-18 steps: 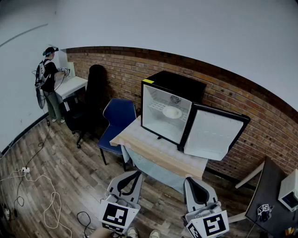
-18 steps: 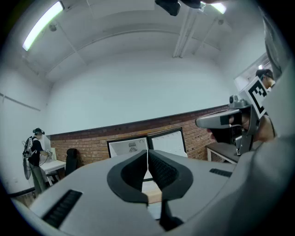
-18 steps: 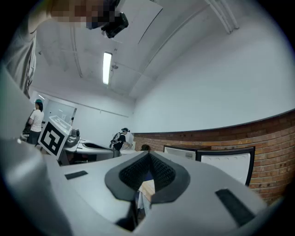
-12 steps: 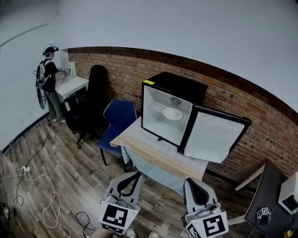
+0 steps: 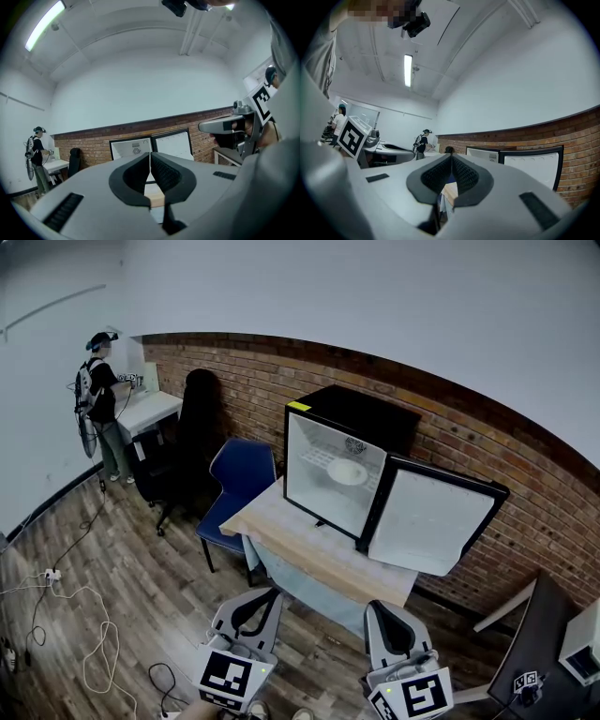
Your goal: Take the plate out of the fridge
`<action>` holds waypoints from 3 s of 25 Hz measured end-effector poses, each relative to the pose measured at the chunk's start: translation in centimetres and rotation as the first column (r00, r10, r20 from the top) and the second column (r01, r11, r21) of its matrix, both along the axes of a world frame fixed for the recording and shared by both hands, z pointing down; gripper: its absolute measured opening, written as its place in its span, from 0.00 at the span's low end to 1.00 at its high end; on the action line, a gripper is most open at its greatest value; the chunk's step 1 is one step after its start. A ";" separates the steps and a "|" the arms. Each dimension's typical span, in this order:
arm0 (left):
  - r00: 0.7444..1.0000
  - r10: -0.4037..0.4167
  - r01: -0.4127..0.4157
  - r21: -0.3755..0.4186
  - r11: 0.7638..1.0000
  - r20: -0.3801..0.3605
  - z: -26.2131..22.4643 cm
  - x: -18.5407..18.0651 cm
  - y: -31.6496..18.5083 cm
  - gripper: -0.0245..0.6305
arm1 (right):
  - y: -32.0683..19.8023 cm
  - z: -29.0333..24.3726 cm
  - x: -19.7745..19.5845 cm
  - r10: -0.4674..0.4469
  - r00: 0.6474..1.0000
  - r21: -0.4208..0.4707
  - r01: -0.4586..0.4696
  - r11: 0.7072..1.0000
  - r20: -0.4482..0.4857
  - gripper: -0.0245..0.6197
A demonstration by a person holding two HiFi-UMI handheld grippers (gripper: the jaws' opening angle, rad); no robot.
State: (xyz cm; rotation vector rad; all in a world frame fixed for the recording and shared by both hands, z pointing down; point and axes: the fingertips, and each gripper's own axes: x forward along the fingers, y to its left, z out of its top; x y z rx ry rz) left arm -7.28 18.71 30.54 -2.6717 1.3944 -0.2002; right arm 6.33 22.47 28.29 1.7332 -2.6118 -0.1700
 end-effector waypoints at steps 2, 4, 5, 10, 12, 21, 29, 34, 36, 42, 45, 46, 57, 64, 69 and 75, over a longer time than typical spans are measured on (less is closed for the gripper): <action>1.000 -0.012 0.012 0.003 1.000 0.007 0.0 0.4 -0.2 0.07 | -0.3 0.1 0.5 -0.010 1.000 -0.001 0.010 1.000 0.005 0.08; 1.000 -0.024 0.024 0.008 1.000 0.014 0.1 0.8 -0.4 0.07 | -0.6 0.2 1.0 -0.022 1.000 0.000 0.022 1.000 0.008 0.08; 0.999 -0.028 0.028 0.014 1.000 0.019 0.1 1.0 -0.5 0.07 | -0.7 0.3 1.2 -0.028 1.000 0.001 0.028 1.000 0.010 0.08; 0.998 -0.060 0.059 0.024 0.998 0.031 0.0 1.5 -0.9 0.07 | -1.5 0.5 2.1 -0.048 0.999 0.002 0.048 0.999 0.024 0.08; 0.997 -0.068 0.067 0.023 0.997 0.035 0.1 1.4 -1.0 0.07 | -1.8 0.7 2.1 -0.057 0.998 0.002 0.057 0.998 0.026 0.08; 0.995 -0.090 0.089 0.027 0.996 0.035 1.1 1.8 -3.6 0.07 | -4.8 2.0 2.2 -0.076 0.997 -0.002 0.076 0.997 0.016 0.08; 0.996 -0.089 0.088 0.023 0.996 0.023 2.1 1.7 -8.0 0.07 | -9.0 2.9 2.3 -0.060 0.998 0.002 0.060 0.998 0.005 0.08; 0.998 -0.061 0.060 0.025 0.998 0.035 2.5 2.1 -11.2 0.07 | -12.1 3.6 2.5 -0.044 0.999 -0.007 0.044 0.999 0.002 0.08; 0.998 -0.048 0.047 0.020 0.999 0.038 2.7 2.3 -12.3 0.07 | -13.3 3.9 2.4 -0.038 0.999 -0.014 0.038 0.999 0.001 0.08; 0.999 -0.017 0.017 0.005 1.000 0.039 2.9 2.4 -16.6 0.07 | -17.4 4.5 2.0 -0.017 1.000 -0.038 0.017 0.999 -0.004 0.08; 0.999 0.002 -0.001 -0.007 1.000 0.042 3.0 2.4 -19.0 0.07 | -19.6 4.6 1.9 0.001 1.000 -0.049 -0.001 0.999 -0.003 0.08; 0.999 0.008 -0.008 -0.011 1.000 0.043 3.0 2.5 -19.8 0.07 | -20.3 4.6 1.9 0.007 1.000 -0.054 -0.007 0.999 -0.003 0.08; 0.996 0.075 -0.072 -0.056 0.996 0.044 3.3 2.0 -29.2 0.07 | -29.1 4.5 1.0 0.067 0.998 -0.090 -0.069 0.994 -0.020 0.08; 0.989 0.139 -0.136 -0.057 0.989 0.041 2.5 2.5 -35.2 0.07 | -34.3 3.5 0.9 0.122 0.992 -0.087 -0.125 0.988 -0.037 0.08; 0.980 0.193 -0.190 -0.066 0.980 0.037 2.3 3.5 -38.6 0.07 | -37.3 3.1 1.7 0.178 0.983 -0.085 -0.180 0.980 -0.040 0.08; 0.967 0.251 -0.248 -0.057 0.967 0.050 2.5 5.2 -41.1 0.07 | -39.1 3.2 2.8 0.227 0.973 -0.086 -0.229 0.970 -0.041 0.08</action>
